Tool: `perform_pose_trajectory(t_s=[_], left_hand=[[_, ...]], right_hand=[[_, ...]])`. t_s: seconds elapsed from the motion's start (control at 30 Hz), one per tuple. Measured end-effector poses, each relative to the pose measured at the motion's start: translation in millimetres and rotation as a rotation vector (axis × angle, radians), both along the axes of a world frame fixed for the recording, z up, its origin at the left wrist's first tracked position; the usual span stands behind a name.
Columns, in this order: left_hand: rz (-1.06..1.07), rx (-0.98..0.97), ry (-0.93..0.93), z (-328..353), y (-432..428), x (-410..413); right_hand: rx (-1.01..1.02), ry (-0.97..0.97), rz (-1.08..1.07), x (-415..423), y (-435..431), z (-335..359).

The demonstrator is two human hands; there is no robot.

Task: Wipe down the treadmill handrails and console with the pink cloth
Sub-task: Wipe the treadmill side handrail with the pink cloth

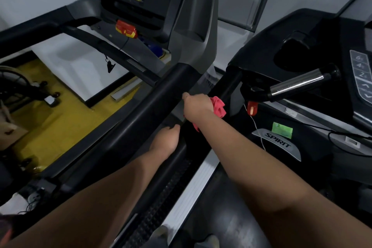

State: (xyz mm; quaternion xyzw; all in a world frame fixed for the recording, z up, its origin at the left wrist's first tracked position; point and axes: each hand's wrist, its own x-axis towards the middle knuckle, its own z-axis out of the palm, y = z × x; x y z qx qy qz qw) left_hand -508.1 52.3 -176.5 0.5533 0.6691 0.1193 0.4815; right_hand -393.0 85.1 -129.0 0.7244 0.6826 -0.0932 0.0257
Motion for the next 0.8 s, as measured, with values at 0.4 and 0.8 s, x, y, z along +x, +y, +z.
perform_pose_trajectory(t_s=[0.4,0.8], left_hand=[[-0.016,0.002,-0.025,-3,-1,-2],[0.037,-0.01,-0.054,-9,0,-4]], right_hand=[[-0.019,-0.033,-0.01,-4,-3,1],[-0.615,-0.377,-0.069,-10,74,-50]])
